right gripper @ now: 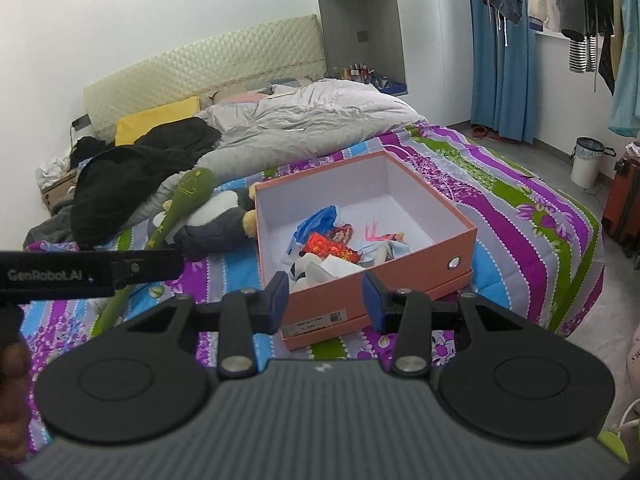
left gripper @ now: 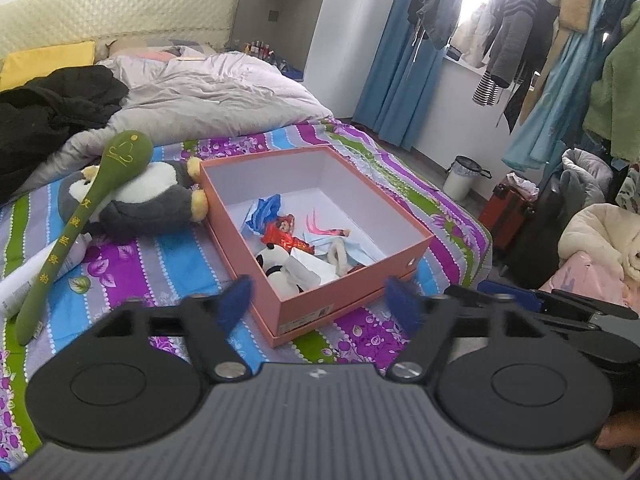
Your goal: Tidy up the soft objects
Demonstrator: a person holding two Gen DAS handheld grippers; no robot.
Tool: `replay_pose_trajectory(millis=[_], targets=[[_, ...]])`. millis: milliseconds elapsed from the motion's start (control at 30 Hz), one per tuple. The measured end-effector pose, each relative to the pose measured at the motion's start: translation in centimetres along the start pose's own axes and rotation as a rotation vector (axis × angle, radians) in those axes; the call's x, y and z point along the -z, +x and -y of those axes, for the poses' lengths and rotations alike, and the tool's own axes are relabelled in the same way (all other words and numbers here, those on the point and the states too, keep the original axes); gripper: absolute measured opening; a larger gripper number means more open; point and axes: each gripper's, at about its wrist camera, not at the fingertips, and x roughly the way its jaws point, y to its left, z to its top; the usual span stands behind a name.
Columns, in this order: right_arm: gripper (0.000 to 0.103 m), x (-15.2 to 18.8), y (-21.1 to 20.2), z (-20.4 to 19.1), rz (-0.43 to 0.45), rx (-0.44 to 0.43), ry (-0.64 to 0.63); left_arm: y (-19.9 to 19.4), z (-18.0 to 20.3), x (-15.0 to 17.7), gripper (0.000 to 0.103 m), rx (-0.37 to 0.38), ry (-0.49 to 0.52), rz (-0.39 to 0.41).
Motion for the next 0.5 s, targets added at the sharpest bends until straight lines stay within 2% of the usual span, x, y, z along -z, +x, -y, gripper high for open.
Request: replay_pose_trajectory(millis=[33,67,100,133,167,300,500], targets=[[0.044,0.0,0.0,0.0,0.002,0.002,-0.005,-0.1,0.0,0.0,0.090,-0.006,0.002,0.008],[0.055,0.0,0.0,-0.1,0.005,0.011,-0.014,-0.1,0.0,-0.1,0.091,-0.009,0.002,0.012],[0.077,0.0,0.0,-0.1,0.007,0.024,-0.022,-0.2,0.0,-0.2,0.094,-0.008,-0.001,0.015],[0.086,0.1,0.0,0.0,0.014,0.038,-0.022,-0.2,-0.1,-0.2,0.095,-0.007,-0.004,0.016],[0.091,0.1,-0.1,0.2,0.025,0.043,-0.015,-0.2,-0.1,-0.2,0.096,-0.009,-0.004,0.016],[0.095,0.0,0.0,0.8,0.019,0.044,0.000,-0.1,0.1,-0.3,0.099,-0.025,-0.001,0.014],[0.095,0.1,0.0,1.0,0.025,0.053,-0.002,0.0,0.3,-0.2,0.103,-0.053,0.011,0.010]])
